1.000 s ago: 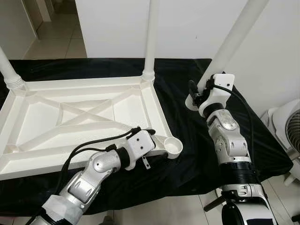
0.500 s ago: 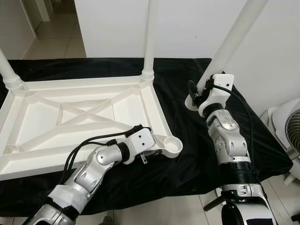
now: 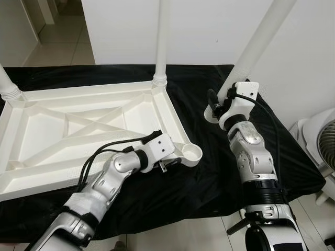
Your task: Building children table
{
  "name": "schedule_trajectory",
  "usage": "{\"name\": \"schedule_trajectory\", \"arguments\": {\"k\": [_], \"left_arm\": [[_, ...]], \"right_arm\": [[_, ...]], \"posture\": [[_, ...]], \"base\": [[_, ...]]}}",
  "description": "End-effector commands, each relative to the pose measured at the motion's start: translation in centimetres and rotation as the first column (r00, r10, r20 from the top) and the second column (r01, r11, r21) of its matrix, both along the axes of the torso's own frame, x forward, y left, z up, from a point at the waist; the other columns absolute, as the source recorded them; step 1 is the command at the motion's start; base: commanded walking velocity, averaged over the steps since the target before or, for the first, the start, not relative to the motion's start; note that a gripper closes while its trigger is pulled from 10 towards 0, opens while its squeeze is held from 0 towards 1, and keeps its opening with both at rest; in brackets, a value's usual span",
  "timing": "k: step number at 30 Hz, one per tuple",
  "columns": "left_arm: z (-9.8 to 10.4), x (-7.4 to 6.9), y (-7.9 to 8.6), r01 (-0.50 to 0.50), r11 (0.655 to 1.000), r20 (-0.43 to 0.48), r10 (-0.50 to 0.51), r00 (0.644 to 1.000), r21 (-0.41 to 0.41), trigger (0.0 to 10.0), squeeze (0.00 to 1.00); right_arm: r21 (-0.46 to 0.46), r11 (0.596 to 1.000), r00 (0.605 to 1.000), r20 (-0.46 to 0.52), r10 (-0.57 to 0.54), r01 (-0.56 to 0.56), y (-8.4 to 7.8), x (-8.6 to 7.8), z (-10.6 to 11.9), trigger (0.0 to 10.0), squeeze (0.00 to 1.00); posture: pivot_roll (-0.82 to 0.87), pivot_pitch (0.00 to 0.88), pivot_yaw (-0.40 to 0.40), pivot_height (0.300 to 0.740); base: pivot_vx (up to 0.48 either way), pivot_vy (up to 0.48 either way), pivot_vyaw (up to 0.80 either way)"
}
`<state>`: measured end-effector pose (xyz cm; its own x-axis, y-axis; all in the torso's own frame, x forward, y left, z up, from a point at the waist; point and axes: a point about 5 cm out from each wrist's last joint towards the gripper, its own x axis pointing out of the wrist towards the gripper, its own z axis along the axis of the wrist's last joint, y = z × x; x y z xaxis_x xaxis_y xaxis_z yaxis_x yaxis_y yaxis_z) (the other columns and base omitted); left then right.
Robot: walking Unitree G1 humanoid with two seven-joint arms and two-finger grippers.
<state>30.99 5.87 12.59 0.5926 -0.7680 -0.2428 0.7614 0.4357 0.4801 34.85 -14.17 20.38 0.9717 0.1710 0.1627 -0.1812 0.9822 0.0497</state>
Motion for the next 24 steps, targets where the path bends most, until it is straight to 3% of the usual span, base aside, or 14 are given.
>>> {"name": "schedule_trajectory", "arguments": {"k": [1, 5, 6, 11, 14, 16, 19, 24], "left_arm": [[0.5, 0.9, 0.5, -0.194, 0.979, 0.109, 0.199, 0.974, -0.055, 10.0, 0.0], [0.5, 0.9, 0.3, -0.191, 0.98, 0.111, 0.196, 0.974, -0.059, 10.0, 0.0], [0.5, 0.6, 0.0, -0.179, 0.982, 0.115, 0.184, 0.976, -0.06, 10.0, 0.0], [0.7, 0.0, -0.3, -0.142, 0.986, 0.107, 0.151, 0.983, -0.085, 10.0, 0.0], [1.4, -1.2, -0.3, -0.087, 0.982, 0.062, 0.099, 0.993, -0.167, 10.0, 0.0], [1.4, -1.2, -0.3, -0.087, 0.982, 0.062, 0.099, 0.993, -0.167, 10.0, 0.0], [1.2, -2.5, -0.2, -0.083, 0.968, -0.009, 0.083, 0.997, -0.239, 10.0, 0.0], [0.1, -4.1, -0.1, -0.095, 0.962, -0.089, 0.074, 0.993, -0.255, 10.0, 0.0]], "right_arm": [[-0.002, 1.0, 0.999, -0.022, 0.024, -0.024, 0.3, -0.3, -0.4, 10.0, 0.0], [-0.006, 0.999, 0.998, -0.038, 0.043, -0.043, 0.7, -0.4, -0.8, 10.0, 0.0], [-0.053, 0.997, 0.997, -0.048, 0.062, -0.065, 1.1, -0.6, -1.4, 10.0, 0.0], [-0.091, 0.991, 0.994, -0.057, 0.092, -0.097, 1.9, -1.0, -2.3, 10.0, 0.0], [-0.101, 0.984, 0.989, -0.044, 0.14, -0.144, 2.6, -1.5, -2.7, 10.0, 0.0], [-0.101, 0.984, 0.989, -0.044, 0.14, -0.144, 2.6, -1.5, -2.7, 10.0, 0.0], [-0.077, 0.973, 0.976, -0.054, 0.212, -0.216, 3.3, -2.1, -3.2, 10.0, 0.0], [-0.1, 0.957, 0.962, -0.049, 0.269, -0.272, 4.1, -2.9, -3.6, 10.0, 0.0]], "posture": [[0.07, 0.008, -0.045, 0.74], [0.07, 0.007, -0.045, 0.74], [0.07, 0.006, -0.044, 0.74], [0.09, 0.003, -0.048, 0.74], [0.1, 0.001, -0.056, 0.74], [0.1, 0.001, -0.056, 0.74], [0.12, 0.0, -0.065, 0.74], [0.13, 0.006, -0.069, 0.74]], "base": [[0.0, 0.0, 0.0], [0.0, 0.0, 0.0], [0.0, 0.0, 0.0], [0.0, 0.0, 0.0], [0.0, 0.0, 0.0], [0.0, 0.0, 0.0], [0.0, 0.0, 0.0], [0.0, 0.0, 0.0]]}}
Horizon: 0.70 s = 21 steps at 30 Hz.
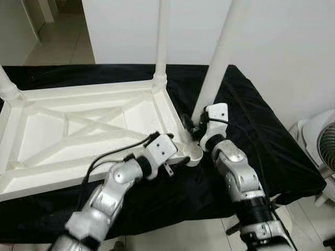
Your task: Building children table
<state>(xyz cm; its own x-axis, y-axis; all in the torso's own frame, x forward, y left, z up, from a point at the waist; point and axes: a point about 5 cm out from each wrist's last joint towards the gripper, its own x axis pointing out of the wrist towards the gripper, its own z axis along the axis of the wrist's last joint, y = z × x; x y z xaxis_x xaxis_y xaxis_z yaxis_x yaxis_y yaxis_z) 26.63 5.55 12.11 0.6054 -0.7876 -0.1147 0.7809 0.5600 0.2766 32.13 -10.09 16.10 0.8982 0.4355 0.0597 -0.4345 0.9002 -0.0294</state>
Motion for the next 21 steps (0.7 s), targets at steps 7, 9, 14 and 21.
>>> {"name": "schedule_trajectory", "arguments": {"k": [7, 9, 14, 21], "left_arm": [[0.7, -1.4, 0.9, -0.02, 0.999, -0.034, 0.018, 0.999, -0.05, 10.0, 0.0], [0.7, -1.4, 1.1, -0.029, 0.999, -0.03, 0.028, 0.999, -0.041, 10.0, 0.0], [1.1, -1.1, 1.2, -0.044, 0.998, -0.025, 0.043, 0.999, -0.039, 10.0, 0.0], [1.9, -0.6, 1.6, -0.056, 0.998, -0.011, 0.055, 0.998, -0.041, 10.0, 0.0]], "right_arm": [[0.016, 1.0, 0.999, 0.022, 0.025, -0.025, 0.2, -1.2, 0.0, 10.0, 0.0], [0.013, 1.0, 1.0, 0.017, 0.024, -0.025, 0.1, -1.4, -0.1, 10.0, 0.0], [0.015, 1.0, 1.0, 0.013, 0.002, -0.002, -0.5, -1.7, -0.3, 10.0, 0.0], [0.041, 0.995, 0.996, -0.029, -0.086, 0.087, -2.2, -1.9, -1.2, 10.0, 0.0]], "posture": [[0.14, 0.025, -0.075, 0.74], [0.13, 0.028, -0.074, 0.74], [0.13, 0.028, -0.073, 0.74], [0.12, 0.031, -0.071, 0.74]], "base": [[0.0, 0.0, 0.0], [0.0, 0.0, 0.0], [0.0, 0.0, 0.0], [0.0, 0.0, 0.0]]}}
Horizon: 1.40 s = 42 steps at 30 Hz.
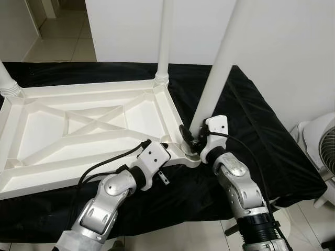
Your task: Building children table
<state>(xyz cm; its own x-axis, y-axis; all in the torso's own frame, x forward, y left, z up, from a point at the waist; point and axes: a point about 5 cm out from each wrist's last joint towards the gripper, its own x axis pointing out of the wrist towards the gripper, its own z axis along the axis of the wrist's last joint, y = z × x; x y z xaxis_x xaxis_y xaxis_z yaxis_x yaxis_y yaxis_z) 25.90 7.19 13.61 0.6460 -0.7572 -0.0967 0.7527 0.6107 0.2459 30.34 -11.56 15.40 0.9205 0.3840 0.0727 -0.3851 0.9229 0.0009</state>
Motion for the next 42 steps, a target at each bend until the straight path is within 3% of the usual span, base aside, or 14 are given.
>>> {"name": "schedule_trajectory", "arguments": {"k": [1, 21, 42], "left_arm": [[0.5, 0.1, -0.1, 0.0, 1.0, 0.005, 0.0, 1.0, -0.007, 10.0, 0.0], [1.3, -0.5, -0.3, 0.033, 0.999, -0.038, -0.033, 0.999, -0.005, 10.0, 0.0], [1.4, -0.9, -0.2, 0.042, 0.999, -0.055, -0.041, 0.998, 0.011, 10.0, 0.0]], "right_arm": [[0.011, 0.999, 0.999, -0.034, -0.034, 0.035, -0.8, -0.2, -0.7, 10.0, 0.0], [-0.084, 0.987, 0.99, -0.048, 0.131, -0.135, 1.0, -1.4, -1.9, 10.0, 0.0], [-0.052, 0.998, 0.994, -0.099, 0.039, -0.044, -1.7, -1.5, -2.8, 10.0, 0.0]], "posture": [[0.11, 0.031, -0.069, 0.74], [0.13, 0.029, -0.078, 0.74], [0.13, 0.031, -0.071, 0.74]], "base": [[0.0, 0.0, 0.0], [0.0, 0.0, 0.0], [0.0, 0.0, 0.0]]}}
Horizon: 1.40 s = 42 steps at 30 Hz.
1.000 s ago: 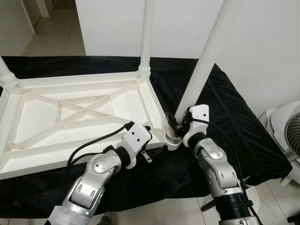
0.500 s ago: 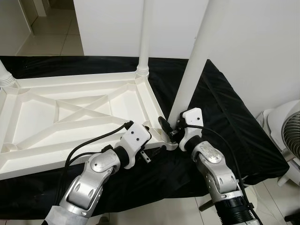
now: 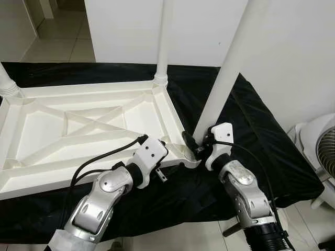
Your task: Building children table
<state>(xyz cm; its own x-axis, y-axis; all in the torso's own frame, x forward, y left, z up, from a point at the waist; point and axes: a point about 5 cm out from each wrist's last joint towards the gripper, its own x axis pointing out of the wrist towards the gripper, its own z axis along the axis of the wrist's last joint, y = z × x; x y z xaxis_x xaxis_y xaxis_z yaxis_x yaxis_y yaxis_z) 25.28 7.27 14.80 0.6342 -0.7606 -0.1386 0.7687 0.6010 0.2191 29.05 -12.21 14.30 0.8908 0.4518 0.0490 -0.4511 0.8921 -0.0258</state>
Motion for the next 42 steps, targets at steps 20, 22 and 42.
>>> {"name": "schedule_trajectory", "arguments": {"k": [20, 22, 42], "left_arm": [[0.2, -0.5, -0.4, 0.037, 0.999, -0.014, -0.037, 0.999, 0.003, 10.0, 0.0], [0.2, -0.5, -0.3, 0.033, 0.999, -0.014, -0.033, 0.999, 0.003, 10.0, 0.0], [0.4, -0.4, 0.0, 0.027, 1.0, -0.021, -0.027, 0.999, 0.004, 10.0, 0.0]], "right_arm": [[-0.058, 0.998, 1.0, 0.004, 0.004, -0.003, -1.5, -0.4, -2.1, 10.0, 0.0], [-0.074, 0.997, 0.999, 0.038, 0.018, -0.015, -1.4, -1.0, -2.1, 10.0, 0.0], [-0.135, 0.986, 0.995, 0.008, 0.101, -0.099, -1.3, -2.0, -4.0, 10.0, 0.0]], "posture": [[0.14, 0.018, -0.074, 0.74], [0.14, 0.021, -0.076, 0.74], [0.13, 0.037, -0.059, 0.74]], "base": [[0.0, 0.0, 0.0], [0.0, 0.0, 0.0], [0.0, 0.0, 0.0]]}}
